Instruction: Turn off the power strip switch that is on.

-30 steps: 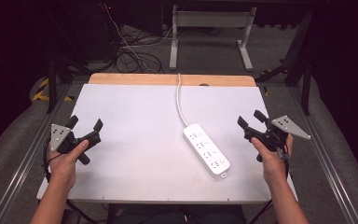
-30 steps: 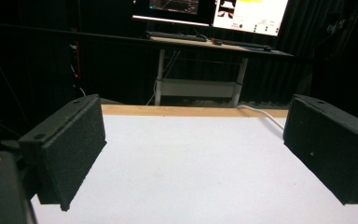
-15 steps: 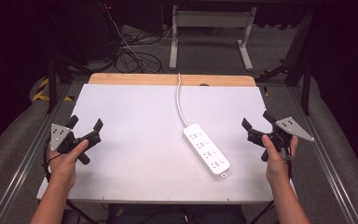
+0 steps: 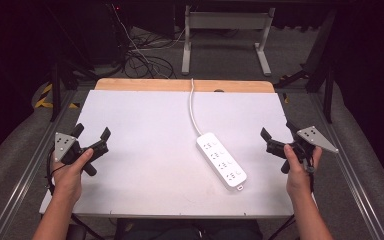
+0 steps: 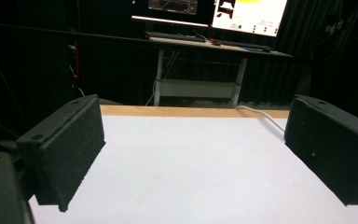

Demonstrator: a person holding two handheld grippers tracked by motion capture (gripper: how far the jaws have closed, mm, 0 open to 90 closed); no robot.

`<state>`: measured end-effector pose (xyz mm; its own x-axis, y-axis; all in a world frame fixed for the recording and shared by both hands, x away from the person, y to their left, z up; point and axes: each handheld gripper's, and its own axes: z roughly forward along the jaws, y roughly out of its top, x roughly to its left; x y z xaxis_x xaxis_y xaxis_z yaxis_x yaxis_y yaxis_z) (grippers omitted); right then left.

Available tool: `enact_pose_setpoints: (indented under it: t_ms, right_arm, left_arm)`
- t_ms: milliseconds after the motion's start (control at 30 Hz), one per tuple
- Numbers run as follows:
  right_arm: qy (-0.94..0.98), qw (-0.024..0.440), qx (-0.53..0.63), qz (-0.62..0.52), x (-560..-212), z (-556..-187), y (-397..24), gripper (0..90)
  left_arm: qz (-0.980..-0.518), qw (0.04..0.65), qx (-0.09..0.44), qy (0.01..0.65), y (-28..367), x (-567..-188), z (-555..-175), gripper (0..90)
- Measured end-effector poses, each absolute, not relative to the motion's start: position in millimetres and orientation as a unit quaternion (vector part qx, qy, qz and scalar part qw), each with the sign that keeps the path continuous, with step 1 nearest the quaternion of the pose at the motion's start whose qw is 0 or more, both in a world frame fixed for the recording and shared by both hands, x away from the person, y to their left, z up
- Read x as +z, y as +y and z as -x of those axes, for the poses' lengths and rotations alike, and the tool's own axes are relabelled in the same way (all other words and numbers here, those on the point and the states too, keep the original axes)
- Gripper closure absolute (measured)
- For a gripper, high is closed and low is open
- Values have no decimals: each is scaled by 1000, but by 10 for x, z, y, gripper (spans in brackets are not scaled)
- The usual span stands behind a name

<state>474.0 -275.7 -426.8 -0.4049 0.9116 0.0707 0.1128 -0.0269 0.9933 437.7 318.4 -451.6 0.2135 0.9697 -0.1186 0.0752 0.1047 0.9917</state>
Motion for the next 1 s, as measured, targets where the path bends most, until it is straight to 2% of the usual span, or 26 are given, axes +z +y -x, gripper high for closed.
enact_pose_setpoints:
  t_ms: [1000]
  right_arm:
    - [616,337,571,-426,-4303,-4749,-2716,32]
  left_arm:
    - [-539,566,393,484,3194,-4515,-4358,49]
